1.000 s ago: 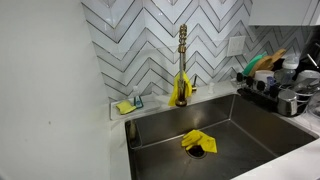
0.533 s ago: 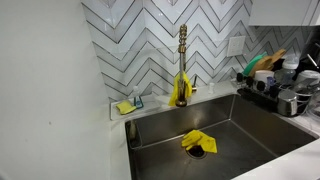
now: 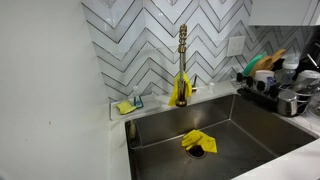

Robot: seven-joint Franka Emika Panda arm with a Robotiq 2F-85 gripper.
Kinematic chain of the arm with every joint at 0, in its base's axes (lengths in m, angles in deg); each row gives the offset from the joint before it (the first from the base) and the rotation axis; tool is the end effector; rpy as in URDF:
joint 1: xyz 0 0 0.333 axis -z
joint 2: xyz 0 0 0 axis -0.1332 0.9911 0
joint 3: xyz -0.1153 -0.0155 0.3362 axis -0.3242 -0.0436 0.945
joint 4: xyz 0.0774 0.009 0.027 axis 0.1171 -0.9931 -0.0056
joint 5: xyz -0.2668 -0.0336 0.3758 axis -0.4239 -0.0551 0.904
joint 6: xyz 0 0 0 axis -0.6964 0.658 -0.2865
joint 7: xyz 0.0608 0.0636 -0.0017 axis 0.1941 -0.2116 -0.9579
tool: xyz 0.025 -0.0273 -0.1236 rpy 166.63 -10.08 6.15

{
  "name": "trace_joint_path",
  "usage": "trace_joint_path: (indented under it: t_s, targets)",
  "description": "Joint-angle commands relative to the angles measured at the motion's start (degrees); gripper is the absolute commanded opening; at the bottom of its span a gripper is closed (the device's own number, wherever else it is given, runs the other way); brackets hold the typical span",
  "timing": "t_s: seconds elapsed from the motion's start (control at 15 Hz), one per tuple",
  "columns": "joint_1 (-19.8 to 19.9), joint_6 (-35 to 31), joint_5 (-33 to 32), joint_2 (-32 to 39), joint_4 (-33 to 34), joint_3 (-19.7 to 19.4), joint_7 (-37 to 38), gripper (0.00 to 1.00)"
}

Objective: Put the yellow spoon and silver spoon in the bowl, then put the bowl in the sink

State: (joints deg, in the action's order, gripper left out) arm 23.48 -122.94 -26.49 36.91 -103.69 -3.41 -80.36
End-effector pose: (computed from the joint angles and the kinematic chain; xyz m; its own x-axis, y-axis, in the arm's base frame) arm 0.6615 -0.2075 0.3852 0.9711 0.2366 -0.0322 0.2138 -0.9217 -0.3237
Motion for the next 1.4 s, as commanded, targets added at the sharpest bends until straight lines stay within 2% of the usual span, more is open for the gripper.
trace_joint_path:
  t_s: [0.0,0.13,0.53,0.87,0.93,1.0,1.13,1.33]
  targets:
    - [0.9,0.3,-4.6,-1.4,-1.0,-1.6,-5.7,1.00]
    - [1.5,-1.5,-5.4,-0.7,-1.1,-2.3,-8.6,1.00]
    - [3.1,-11.1,-1.1,1.7,-1.3,-1.6,-16.6,1.00]
    - [3.3,-8.4,3.5,3.7,-0.2,-0.5,-17.9,1.00]
    - [3.2,-8.5,3.4,3.9,-0.2,-0.5,-17.6,0.96]
    - [3.1,-8.8,3.1,4.3,-0.2,-0.5,-17.6,0.74]
    - [2.8,-9.5,2.1,4.5,-0.7,-0.6,-17.3,0.69]
    - [3.0,-8.7,2.5,5.1,-0.6,-0.5,-16.8,0.44]
